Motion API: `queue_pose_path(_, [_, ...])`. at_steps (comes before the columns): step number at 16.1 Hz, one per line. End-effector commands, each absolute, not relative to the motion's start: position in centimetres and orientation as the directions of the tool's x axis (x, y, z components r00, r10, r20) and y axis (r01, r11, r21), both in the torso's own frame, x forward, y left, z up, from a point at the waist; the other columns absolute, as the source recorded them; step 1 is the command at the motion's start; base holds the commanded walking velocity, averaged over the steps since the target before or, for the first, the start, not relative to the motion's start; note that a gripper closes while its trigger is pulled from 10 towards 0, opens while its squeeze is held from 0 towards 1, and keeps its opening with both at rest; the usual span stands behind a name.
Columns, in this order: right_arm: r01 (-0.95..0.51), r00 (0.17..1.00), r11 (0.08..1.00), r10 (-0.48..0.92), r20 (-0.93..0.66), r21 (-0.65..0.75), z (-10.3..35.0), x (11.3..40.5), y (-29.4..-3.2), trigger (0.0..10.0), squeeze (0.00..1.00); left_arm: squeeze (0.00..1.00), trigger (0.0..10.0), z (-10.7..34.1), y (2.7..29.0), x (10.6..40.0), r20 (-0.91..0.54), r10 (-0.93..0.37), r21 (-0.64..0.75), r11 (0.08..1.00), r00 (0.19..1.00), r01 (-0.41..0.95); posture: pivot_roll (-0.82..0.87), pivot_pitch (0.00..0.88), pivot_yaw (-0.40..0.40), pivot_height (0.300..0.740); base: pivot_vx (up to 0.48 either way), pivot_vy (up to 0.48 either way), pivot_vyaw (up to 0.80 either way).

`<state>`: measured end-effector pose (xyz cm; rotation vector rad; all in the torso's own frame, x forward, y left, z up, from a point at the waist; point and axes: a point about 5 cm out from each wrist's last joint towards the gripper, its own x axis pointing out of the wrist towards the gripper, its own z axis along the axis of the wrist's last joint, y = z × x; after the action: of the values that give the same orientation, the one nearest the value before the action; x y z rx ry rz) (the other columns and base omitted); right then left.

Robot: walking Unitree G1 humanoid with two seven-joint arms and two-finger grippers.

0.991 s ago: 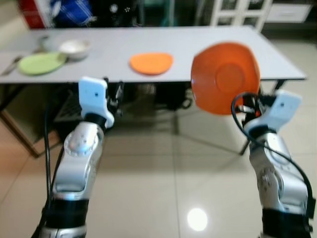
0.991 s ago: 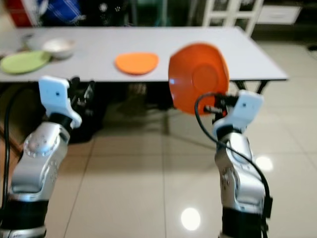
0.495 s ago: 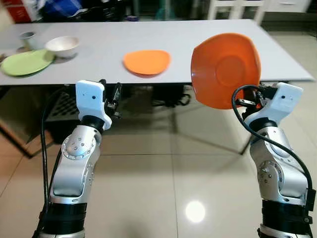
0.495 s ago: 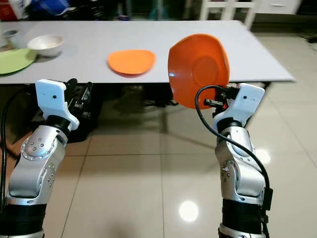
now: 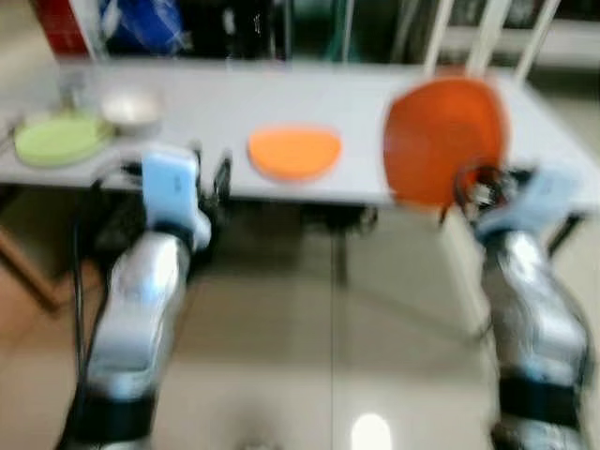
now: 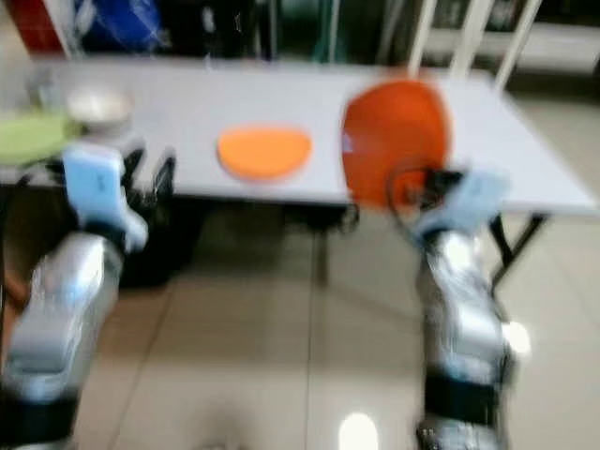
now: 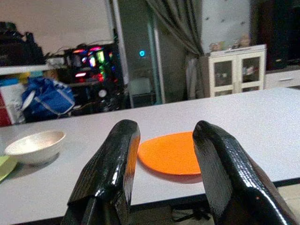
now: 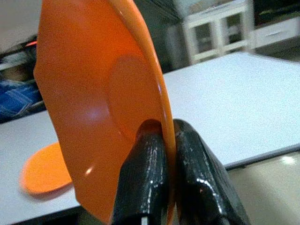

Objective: Setting the table

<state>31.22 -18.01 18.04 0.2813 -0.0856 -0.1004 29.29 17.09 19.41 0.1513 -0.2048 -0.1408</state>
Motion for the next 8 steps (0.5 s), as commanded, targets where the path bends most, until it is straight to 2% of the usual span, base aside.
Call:
queue_pose_path(1, [0.088, 0.986, 0.958, -0.123, 0.116, 0.274, 19.05, 31.04, -18.57, 10.0, 0.0, 0.0, 10.0, 19.47, 16.55, 29.58, 0.182, -0.175, 0.162, 0.976, 0.968, 0.146, 0.05, 0.0, 0.008, 0.74, 0.48, 0.0, 0.0])
queue_pose_path(4, [0.07, 0.989, 0.964, -0.102, 0.111, 0.257, 19.09, 30.9, -18.6, 10.0, 0.0, 0.0, 10.0, 19.33, 16.31, 29.23, 0.173, -0.194, 0.168, 0.972, 0.966, 0.165, 0.05, 0.0, 0.011, 0.74, 0.48, 0.0, 0.0])
queue_pose_path(7, [0.075, 0.987, 0.964, -0.108, 0.115, 0.257, 19.27, 30.74, -18.6, 10.0, 0.0, 0.0, 10.0, 19.45, 16.31, 29.39, 0.169, -0.208, 0.178, 0.968, 0.964, 0.177, 0.04, 0.0, 0.019, 0.74, 0.48, 0.0, 0.68])
queue_pose_path(8, [0.091, 0.985, 0.957, -0.127, 0.118, 0.275, 19.29, 30.67, -18.83, 10.0, 0.0, 0.0, 10.0, 19.47, 16.3, 29.42, 0.168, -0.211, 0.181, 0.967, 0.963, 0.18, 0.04, 0.0, 0.02, 0.74, 0.48, 0.0, 0.0])
